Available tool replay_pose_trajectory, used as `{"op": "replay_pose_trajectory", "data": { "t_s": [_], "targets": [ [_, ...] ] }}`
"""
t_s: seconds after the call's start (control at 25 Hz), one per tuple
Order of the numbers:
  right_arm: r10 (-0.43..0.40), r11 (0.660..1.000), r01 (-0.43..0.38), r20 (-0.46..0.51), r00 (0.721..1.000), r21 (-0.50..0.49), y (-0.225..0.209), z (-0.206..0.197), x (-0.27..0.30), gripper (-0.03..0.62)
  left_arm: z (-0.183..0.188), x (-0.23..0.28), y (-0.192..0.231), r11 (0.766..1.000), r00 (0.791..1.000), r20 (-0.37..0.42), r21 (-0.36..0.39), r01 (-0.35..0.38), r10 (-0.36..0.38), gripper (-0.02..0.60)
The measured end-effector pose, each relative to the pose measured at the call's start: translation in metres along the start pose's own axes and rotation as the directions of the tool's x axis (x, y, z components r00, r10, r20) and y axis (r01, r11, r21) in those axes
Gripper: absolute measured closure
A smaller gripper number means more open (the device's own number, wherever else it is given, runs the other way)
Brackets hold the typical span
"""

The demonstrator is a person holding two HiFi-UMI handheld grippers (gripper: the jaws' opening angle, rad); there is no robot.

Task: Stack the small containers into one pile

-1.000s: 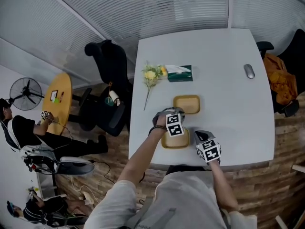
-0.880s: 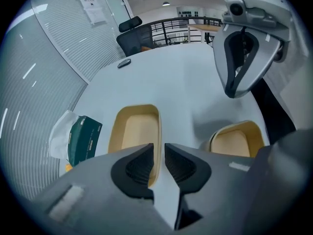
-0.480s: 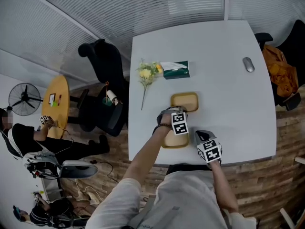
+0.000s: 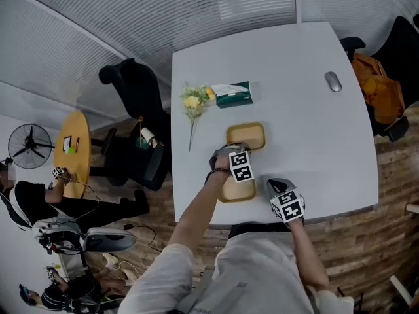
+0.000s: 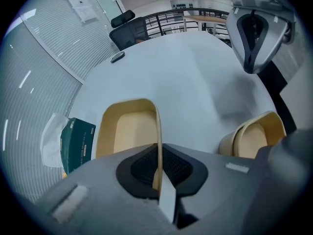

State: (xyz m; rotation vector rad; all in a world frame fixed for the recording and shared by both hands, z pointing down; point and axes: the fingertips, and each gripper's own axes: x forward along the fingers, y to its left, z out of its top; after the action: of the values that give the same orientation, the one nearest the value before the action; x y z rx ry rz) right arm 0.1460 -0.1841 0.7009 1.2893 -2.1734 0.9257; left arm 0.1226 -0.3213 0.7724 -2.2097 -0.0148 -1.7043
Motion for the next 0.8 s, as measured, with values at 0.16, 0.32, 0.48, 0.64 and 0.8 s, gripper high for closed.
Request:
{"op": "replay_pose_trajectory", "data": {
  "t_s": [0.16,0.32,0.48,0.64,0.8],
  "targets": [
    [0.005,1.000,-0.005,-0.005,1.000,-0.006,0.004,-0.002,0.001,0.594,-0.007,-0.008,0.003,1.000,1.000,-0.003,-0.003,-0.020,0.020,0.565],
    [0.013,1.000,-0.013,-0.002,1.000,-0.015,0.010,-0.003,0.001,0.594,-0.012,-0.022,0.000,0.999,0.999,0.001,-0.017,-0.035,0.035,0.565],
    [0.005,1.000,-0.004,0.032,0.999,-0.022,0.015,0.000,-0.001,0.594,-0.022,-0.034,-0.003,0.997,0.999,0.003,-0.059,-0.047,0.047,0.565],
    [0.009,0.999,-0.007,0.043,0.999,-0.031,0.019,-0.001,-0.003,0.594,-0.031,-0.052,-0.008,0.995,0.997,-0.004,-0.070,-0.075,0.075,0.565],
    [0.020,0.999,-0.018,0.047,0.999,-0.041,0.025,-0.003,-0.004,0.594,-0.037,-0.075,-0.015,0.991,0.994,-0.004,-0.086,-0.106,0.106,0.565]
  ]
}}
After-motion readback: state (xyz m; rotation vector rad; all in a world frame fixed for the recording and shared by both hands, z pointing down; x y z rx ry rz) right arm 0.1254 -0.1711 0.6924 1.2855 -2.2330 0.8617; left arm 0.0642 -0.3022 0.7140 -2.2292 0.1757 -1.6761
